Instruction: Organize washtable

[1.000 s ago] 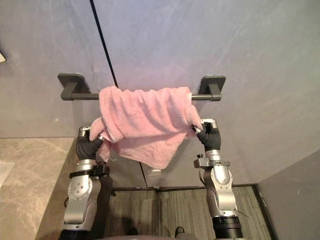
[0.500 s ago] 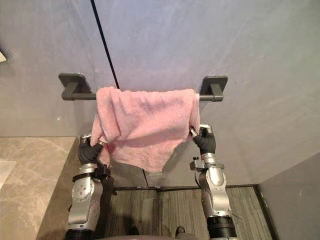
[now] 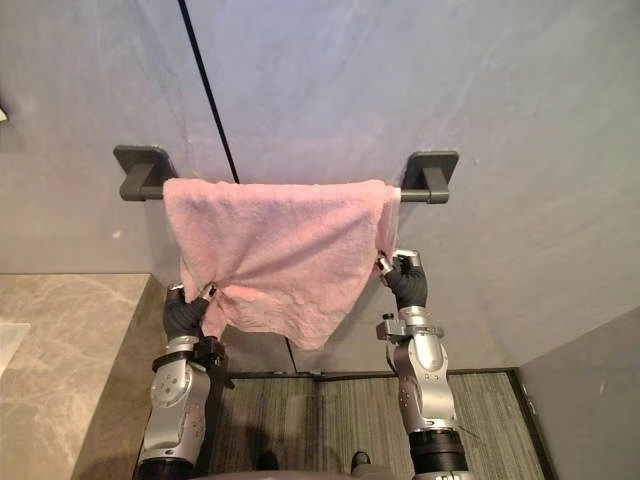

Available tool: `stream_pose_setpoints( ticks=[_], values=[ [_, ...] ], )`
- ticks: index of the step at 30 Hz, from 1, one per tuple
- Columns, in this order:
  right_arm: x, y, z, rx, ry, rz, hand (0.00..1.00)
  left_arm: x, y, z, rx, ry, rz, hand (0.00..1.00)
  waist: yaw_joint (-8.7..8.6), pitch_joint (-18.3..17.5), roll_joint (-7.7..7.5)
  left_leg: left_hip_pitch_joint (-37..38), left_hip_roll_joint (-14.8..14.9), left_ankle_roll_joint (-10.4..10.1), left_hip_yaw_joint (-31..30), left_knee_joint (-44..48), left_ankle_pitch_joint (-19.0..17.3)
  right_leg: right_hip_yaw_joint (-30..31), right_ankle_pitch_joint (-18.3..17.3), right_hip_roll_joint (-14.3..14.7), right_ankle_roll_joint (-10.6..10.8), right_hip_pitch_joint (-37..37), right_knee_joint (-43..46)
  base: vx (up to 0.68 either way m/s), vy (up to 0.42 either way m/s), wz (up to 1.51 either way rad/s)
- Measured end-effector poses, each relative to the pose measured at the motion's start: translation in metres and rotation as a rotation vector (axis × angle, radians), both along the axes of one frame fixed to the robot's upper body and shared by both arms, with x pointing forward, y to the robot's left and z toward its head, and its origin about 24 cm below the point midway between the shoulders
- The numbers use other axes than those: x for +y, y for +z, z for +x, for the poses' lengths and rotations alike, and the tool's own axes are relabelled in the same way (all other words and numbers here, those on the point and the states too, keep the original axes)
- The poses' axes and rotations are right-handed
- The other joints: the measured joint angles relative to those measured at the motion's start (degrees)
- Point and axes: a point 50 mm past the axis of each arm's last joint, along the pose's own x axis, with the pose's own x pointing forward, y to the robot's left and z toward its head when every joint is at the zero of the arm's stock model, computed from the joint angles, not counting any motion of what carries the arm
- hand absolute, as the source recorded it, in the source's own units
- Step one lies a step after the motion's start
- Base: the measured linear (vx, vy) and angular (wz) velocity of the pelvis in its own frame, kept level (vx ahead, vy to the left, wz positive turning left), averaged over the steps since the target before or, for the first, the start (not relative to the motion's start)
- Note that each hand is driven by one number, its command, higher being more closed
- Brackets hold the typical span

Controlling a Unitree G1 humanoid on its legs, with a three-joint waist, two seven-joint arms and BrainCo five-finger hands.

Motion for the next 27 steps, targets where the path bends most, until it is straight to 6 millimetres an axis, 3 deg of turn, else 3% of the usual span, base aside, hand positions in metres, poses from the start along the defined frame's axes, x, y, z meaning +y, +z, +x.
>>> stream_pose_setpoints(
  ticks=[10,18,19,23,25,27],
  values=[
    [-0.010,-0.008,-0.004,0.020,-0.044,-0.015,1.00,-0.013,-0.010,0.001,0.035,-0.094,0.011,1.00,0.11,0.4,-0.86,0.2,0.0,0.0,0.1,0.0,-0.5,0.3,-0.4,0.0,-0.1,0.0,0.3,0.00,0.000,0.00],
    [-0.009,-0.018,-0.004,0.059,-0.047,-0.047,1.00,-0.008,-0.014,0.000,0.056,-0.115,0.047,1.00,0.13,0.4,-0.85,1.2,0.0,-0.1,0.6,0.0,-0.6,0.4,-0.3,0.1,-0.2,1.0,-0.1,0.00,0.000,-0.01],
    [-0.009,-0.019,-0.004,0.065,-0.046,-0.048,0.00,-0.009,-0.015,0.000,0.061,-0.118,0.048,0.00,0.14,0.3,-0.85,1.2,0.0,-0.1,0.6,0.0,-0.6,0.4,-0.3,0.1,-0.2,1.0,-0.1,0.00,0.000,0.00],
    [-0.015,-0.037,-0.008,0.162,-0.082,-0.056,0.00,-0.005,-0.017,-0.003,0.077,-0.116,0.065,0.00,0.18,0.3,-0.84,1.1,0.1,-0.1,0.6,0.0,-0.6,0.5,-0.3,0.1,-0.2,1.0,-0.3,-0.01,-0.002,0.00],
    [-0.027,-0.064,-0.021,0.309,-0.137,-0.058,0.00,0.001,-0.020,-0.005,0.092,-0.101,0.075,0.00,0.49,0.4,-0.73,0.7,0.0,-0.2,0.6,0.0,-0.6,0.4,-0.1,0.1,-0.3,1.0,-0.9,0.00,0.000,0.00],
    [-0.030,-0.073,-0.028,0.355,-0.156,-0.063,0.00,0.004,-0.022,-0.008,0.106,-0.095,0.083,0.00,0.33,0.5,-0.61,0.6,0.1,-0.3,0.6,0.0,-0.7,0.4,-0.1,0.2,-0.3,0.8,-1.0,0.02,-0.007,-0.01]
  ],
)
